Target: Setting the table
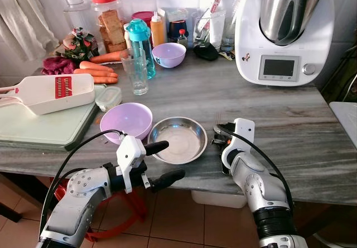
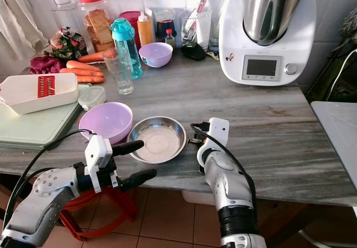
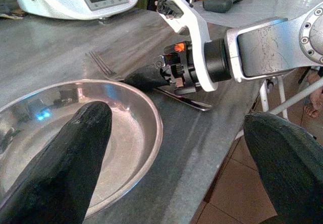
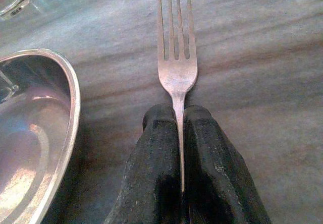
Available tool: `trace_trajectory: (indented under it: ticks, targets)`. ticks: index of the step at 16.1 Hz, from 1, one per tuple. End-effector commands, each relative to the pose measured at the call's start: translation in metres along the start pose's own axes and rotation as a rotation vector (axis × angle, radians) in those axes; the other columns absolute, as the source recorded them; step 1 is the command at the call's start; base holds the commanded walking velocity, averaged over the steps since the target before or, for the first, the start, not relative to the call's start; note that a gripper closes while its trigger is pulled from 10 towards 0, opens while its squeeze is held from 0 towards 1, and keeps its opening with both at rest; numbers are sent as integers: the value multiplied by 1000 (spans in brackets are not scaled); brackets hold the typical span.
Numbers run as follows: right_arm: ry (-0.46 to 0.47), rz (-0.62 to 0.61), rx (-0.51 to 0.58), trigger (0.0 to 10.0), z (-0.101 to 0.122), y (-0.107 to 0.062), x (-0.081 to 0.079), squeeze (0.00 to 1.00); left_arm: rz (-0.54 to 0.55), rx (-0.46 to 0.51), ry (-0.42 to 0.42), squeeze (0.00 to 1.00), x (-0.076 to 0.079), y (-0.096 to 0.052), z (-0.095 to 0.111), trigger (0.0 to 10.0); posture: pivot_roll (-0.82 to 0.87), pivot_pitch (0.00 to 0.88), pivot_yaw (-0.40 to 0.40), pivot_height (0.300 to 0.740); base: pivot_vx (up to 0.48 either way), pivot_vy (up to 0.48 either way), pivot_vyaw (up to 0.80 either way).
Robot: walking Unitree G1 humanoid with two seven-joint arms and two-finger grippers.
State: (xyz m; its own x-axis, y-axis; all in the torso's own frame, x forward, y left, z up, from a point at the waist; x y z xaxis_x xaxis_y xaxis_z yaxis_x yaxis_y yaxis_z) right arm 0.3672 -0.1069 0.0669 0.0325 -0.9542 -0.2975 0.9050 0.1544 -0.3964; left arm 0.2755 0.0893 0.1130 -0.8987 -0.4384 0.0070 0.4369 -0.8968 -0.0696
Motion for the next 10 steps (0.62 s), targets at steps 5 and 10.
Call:
trace_trajectory:
  ticks: [5, 10]
  targets:
    - [-11, 40, -74, 10000, -16, 2, -12, 1000, -7, -15, 18, 0, 1, 0, -2, 10000, -16, 20, 53, 740, 0, 0, 0]
    - [-14, 31, -35, 10000, -8, 1, -10, 1000, -13, -18, 24, 0, 1, 0, -3, 10000, -14, 21, 56, 740, 0, 0, 0]
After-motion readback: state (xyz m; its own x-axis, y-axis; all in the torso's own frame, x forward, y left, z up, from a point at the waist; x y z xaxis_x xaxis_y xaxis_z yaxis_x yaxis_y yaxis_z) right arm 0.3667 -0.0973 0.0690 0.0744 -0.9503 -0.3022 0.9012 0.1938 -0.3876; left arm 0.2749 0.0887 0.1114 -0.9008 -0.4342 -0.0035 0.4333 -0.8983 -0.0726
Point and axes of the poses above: a point about 5 cm out from each wrist's last joint towards the gripper, its own y axis pointing out of the wrist towards the gripper, its own z axis along the axis of the wrist's last joint, x = y × z, the point moved 5 cm from there along y, pointing out of the wrist towards the gripper
